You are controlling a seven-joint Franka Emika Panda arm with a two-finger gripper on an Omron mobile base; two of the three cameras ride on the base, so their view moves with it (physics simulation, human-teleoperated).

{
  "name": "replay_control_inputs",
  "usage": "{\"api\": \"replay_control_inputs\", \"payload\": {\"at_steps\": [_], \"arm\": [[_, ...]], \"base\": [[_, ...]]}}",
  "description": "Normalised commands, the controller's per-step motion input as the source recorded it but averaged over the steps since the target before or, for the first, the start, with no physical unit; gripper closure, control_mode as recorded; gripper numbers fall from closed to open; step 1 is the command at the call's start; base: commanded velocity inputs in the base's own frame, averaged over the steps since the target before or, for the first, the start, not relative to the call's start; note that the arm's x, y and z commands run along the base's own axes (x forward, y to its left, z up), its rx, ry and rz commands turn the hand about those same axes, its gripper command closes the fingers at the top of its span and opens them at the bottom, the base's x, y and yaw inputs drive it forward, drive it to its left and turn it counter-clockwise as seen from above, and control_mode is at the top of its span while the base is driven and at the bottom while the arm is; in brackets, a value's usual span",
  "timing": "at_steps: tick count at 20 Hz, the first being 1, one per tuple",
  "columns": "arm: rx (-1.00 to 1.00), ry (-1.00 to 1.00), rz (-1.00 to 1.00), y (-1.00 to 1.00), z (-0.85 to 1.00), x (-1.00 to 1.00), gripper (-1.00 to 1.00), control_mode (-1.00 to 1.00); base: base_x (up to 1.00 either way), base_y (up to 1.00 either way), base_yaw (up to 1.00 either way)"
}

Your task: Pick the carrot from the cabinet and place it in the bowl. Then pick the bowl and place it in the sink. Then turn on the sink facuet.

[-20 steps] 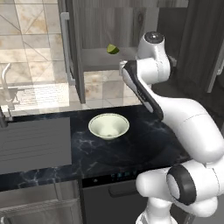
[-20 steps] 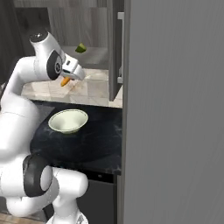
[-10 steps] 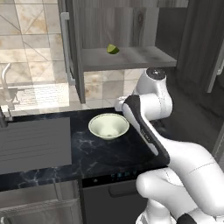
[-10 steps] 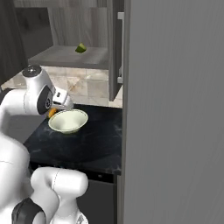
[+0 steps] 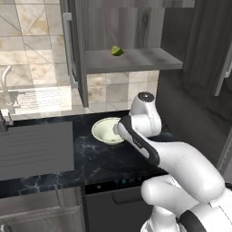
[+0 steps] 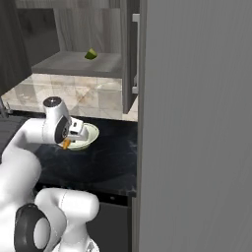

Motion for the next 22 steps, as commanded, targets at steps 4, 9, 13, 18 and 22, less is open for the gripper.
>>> {"api": "replay_control_inputs", "payload": {"at_steps": [4,9,13,18,22], "arm": [[-0.09,0.00,0.00,0.25,-0.10,0.62,1.00,-1.00],[-0.06,0.00,0.00,0.23,0.00,0.49,1.00,-1.00],[-0.01,0.08,0.00,0.06,-0.26,0.40,1.00,-1.00],[-0.02,0.17,0.00,0.00,-0.66,0.54,1.00,-1.00],[-0.02,0.08,0.00,0.00,-0.64,0.38,1.00,-1.00]], "base": [[0.00,0.00,0.00],[0.00,0.00,0.00],[0.00,0.00,0.00],[0.00,0.00,0.00],[0.00,0.00,0.00]]}}
